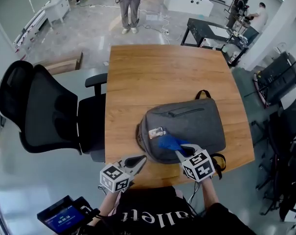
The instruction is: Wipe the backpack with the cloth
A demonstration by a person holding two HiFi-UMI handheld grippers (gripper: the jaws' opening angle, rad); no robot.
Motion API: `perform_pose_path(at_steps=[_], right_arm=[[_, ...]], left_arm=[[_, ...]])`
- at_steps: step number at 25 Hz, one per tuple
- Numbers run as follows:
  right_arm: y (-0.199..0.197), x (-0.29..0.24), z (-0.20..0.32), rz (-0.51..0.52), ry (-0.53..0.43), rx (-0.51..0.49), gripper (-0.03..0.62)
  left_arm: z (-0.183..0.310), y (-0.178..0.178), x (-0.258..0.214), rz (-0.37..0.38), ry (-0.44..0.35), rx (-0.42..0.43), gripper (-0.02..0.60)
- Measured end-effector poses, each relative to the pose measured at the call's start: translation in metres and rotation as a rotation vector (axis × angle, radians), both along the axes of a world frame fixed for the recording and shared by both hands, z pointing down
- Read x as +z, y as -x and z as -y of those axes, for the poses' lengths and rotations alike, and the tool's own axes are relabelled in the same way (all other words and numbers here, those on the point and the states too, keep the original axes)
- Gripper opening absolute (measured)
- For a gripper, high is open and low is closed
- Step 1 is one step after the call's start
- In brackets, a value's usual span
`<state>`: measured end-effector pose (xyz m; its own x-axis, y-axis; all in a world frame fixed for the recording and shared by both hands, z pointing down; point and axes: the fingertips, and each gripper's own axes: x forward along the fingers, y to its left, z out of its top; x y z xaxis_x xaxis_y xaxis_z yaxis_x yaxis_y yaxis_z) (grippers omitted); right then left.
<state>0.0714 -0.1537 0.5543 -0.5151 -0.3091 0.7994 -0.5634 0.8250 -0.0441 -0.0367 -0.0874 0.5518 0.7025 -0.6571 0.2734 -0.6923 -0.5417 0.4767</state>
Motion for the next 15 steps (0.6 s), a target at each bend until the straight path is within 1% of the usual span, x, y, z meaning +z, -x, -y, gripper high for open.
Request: perform_pose_path(at_steps=[4, 9, 12, 15], right_arm=[[-0.013, 0.009, -0.038, 0.027, 0.077, 0.061, 0.064], [-0.028, 0.026, -0.067, 0.017, 0.145, 0.117, 0.064], [-0.032, 0.02, -0.064, 0.026, 0.132, 0.132, 0.064], [-0.032, -0.001, -0.043, 0.043, 0.065, 0.129, 0.064]], left_arm=[[0.0, -0.006, -0.002, -0.001, 0.0, 0.02, 0.002], [-0.001, -0.012, -0.002, -0.002, 0.002, 0.042, 0.002], [-0.001, -0.016, -0.002, -0.003, 0.002, 0.052, 0.002], [-0.001, -0.018, -0.002, 0.0, 0.001, 0.055, 0.002]])
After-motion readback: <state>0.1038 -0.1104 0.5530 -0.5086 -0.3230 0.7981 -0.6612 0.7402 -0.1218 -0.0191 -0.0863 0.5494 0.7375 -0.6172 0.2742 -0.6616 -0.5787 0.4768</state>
